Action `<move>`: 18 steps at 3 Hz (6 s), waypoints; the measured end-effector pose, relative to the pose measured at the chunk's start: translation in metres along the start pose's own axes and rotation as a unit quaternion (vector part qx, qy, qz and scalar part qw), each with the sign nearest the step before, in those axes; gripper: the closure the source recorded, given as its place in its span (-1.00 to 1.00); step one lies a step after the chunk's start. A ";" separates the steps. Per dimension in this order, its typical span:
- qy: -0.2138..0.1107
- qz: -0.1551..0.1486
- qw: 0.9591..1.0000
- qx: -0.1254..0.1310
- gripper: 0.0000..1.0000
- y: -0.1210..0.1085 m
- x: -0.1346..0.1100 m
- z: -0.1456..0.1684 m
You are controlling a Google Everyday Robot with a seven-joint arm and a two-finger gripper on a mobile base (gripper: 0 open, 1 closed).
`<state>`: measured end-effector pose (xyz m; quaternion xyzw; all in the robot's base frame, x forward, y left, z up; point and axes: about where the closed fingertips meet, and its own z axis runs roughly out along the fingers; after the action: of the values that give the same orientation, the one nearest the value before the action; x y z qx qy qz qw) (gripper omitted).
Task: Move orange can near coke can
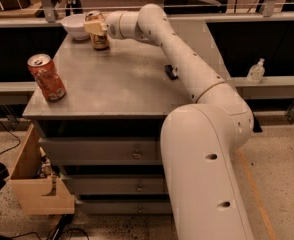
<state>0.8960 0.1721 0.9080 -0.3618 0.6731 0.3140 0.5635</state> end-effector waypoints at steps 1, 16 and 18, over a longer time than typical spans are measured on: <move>0.031 -0.044 0.998 0.035 1.00 -0.018 -0.021 -0.029; -0.065 0.013 0.989 -0.133 1.00 0.247 0.023 -0.178; -0.075 -0.006 0.985 -0.157 0.65 0.256 0.031 -0.174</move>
Offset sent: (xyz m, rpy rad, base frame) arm -0.0095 -0.0891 0.0711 -0.2613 -0.1178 -0.1507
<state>0.5852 0.1625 0.9103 -0.4251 0.5687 0.4391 0.5505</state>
